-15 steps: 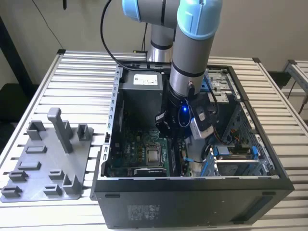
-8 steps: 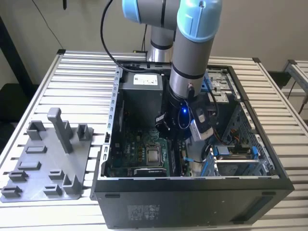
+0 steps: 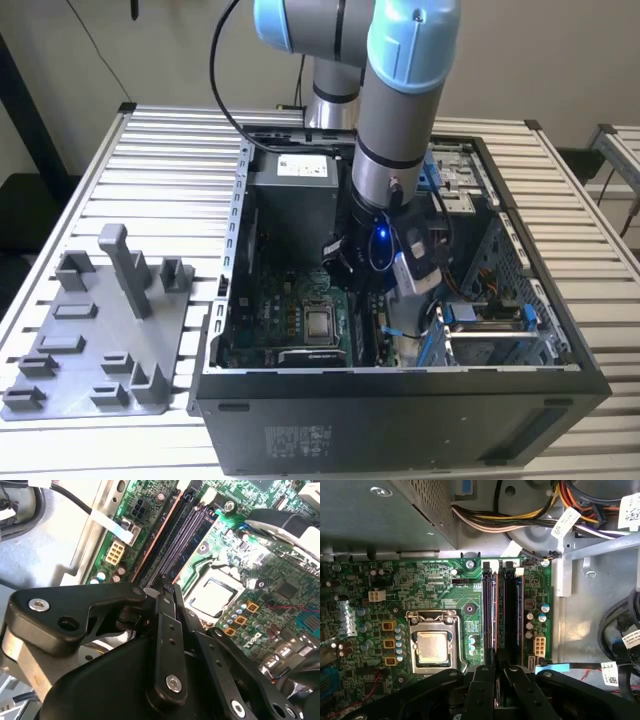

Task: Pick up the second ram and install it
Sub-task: 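Insert the second ram into the second slot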

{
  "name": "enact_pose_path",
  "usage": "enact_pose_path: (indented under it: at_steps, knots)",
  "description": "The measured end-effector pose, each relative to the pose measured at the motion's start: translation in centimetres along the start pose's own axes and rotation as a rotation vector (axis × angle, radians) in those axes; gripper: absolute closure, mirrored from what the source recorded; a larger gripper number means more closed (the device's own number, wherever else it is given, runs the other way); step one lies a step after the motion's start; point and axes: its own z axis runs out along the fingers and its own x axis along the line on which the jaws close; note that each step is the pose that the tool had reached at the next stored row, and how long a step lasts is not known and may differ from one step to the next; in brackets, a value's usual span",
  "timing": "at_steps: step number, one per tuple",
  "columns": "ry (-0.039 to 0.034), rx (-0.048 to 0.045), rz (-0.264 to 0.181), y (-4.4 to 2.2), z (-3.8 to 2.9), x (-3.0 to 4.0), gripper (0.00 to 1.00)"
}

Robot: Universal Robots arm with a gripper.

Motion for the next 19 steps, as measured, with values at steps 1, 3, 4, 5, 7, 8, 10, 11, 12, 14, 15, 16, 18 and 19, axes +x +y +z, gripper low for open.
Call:
enact_pose_path:
  at_steps: [1, 3, 4, 5, 7, 8, 10, 11, 12, 14, 15, 16, 18, 19]
  knots:
    - [0.0, -0.0002, 0.002, 0.0, 0.03, 0.0, 0.86]
    - [0.0, -0.0005, 0.004, 0.01, 0.11, -0.01, 0.86]
    - [0.0, -0.0004, 0.004, 0.01, 0.15, -0.01, 0.86]
    - [0.0001, -0.0003, 0.004, 0.01, 0.18, -0.01, 0.86]
    - [0.0001, -0.0004, 0.005, 0.02, 0.28, -0.01, 0.86]
    - [0.0001, -0.0002, 0.005, 0.03, 0.32, -0.01, 0.86]
    - [0.0002, 0.0002, 0.005, 0.03, 0.36, -0.02, 0.86]
    - [0.0003, 0.0004, 0.005, 0.03, 0.38, -0.05, 0.86]
    - [0.0002, 0.0009, 0.005, 0.04, 0.39, -0.06, 0.86]
    - [-0.0001, 0.0026, 0.005, 0.05, 0.44, -0.11, 0.86]
    - [0.0002, 0.0037, 0.004, 0.05, 0.43, -0.15, 0.86]
    - [0.0003, 0.0049, 0.005, 0.04, 0.42, -0.15, 0.86]
    - [0.0003, 0.0058, 0.005, 0.04, 0.41, -0.15, 0.86]
    - [0.0003, 0.0057, 0.005, 0.04, 0.41, -0.15, 0.86]
